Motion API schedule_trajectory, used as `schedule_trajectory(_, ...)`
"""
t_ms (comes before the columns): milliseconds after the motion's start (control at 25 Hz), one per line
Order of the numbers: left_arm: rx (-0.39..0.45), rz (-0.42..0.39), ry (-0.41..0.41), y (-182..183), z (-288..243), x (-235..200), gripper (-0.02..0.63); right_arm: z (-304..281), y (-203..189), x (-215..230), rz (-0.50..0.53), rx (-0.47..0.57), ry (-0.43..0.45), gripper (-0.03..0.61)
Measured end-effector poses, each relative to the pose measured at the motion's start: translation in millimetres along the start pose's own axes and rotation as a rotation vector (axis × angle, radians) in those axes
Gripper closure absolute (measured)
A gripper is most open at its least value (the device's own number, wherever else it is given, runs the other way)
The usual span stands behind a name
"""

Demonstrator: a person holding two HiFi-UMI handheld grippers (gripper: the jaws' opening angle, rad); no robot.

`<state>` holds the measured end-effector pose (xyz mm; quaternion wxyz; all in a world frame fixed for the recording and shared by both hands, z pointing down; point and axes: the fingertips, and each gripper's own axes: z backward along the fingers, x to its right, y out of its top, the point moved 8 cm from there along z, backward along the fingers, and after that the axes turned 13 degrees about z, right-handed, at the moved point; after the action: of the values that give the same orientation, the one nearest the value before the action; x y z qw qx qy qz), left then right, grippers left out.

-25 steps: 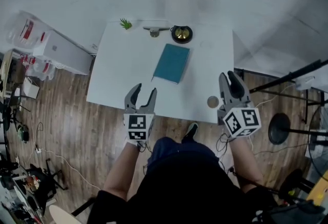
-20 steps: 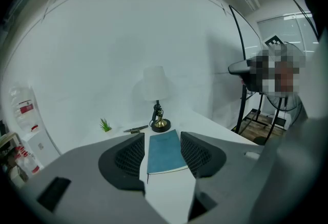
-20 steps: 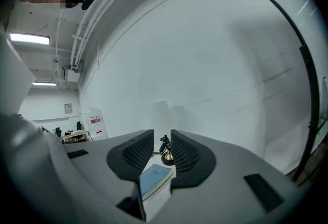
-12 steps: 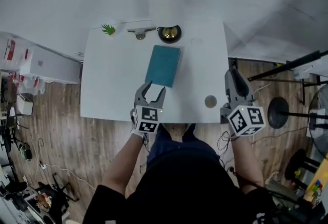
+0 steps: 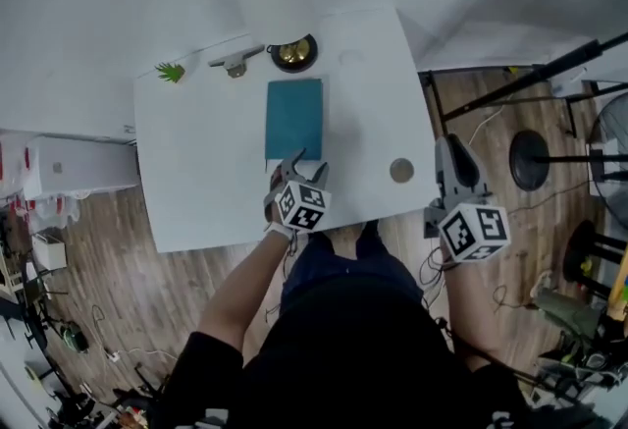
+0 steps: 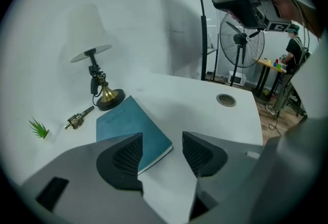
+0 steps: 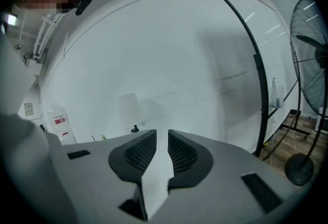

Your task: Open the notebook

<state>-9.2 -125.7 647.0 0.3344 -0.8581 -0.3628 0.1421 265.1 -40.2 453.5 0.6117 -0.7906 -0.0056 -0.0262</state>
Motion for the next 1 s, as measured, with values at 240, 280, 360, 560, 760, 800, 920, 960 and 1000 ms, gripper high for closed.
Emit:
schedule_trajectory(240,-0.065,-0.091,0.007,-3,-23,1,0.374,20,-16,17,-0.042,-0.023,-0.086,0.510)
schedule_trajectory(280,-0.073,-0.097,0.008,-2,-26,0,0.374,20,-16,19,-0.046,-0.023,-0.091,0.511)
schedule_trajectory(360,-0.085,-0.103,0.017,-1,-29,-2,0.376,18,-16,22,-0.049,-0.019,-0.093,0.512)
schedule_trajectory(560,-0.091,-0.096,0.049,1,-22,-7,0.383,9,-12,16,-0.049,-0.010,-0.059,0.515)
schedule_trajectory(760,-0.048,-0.099,0.065,9,-7,-12,0.429,-3,-7,8,-0.040,-0.003,-0.013,0.518)
schedule_trajectory(800,-0.037,-0.102,0.063,10,-3,-12,0.453,-5,-5,7,-0.039,-0.003,-0.004,0.518)
schedule_trajectory(920,-0.011,-0.113,0.065,12,7,-13,0.520,-13,-1,3,-0.035,-0.001,0.023,0.523)
schedule_trajectory(960,-0.003,-0.119,0.071,12,9,-14,0.537,-16,1,1,-0.034,-0.001,0.033,0.526)
schedule_trajectory(1000,0.005,-0.125,0.081,13,12,-15,0.550,-19,2,-1,-0.032,-0.001,0.043,0.528)
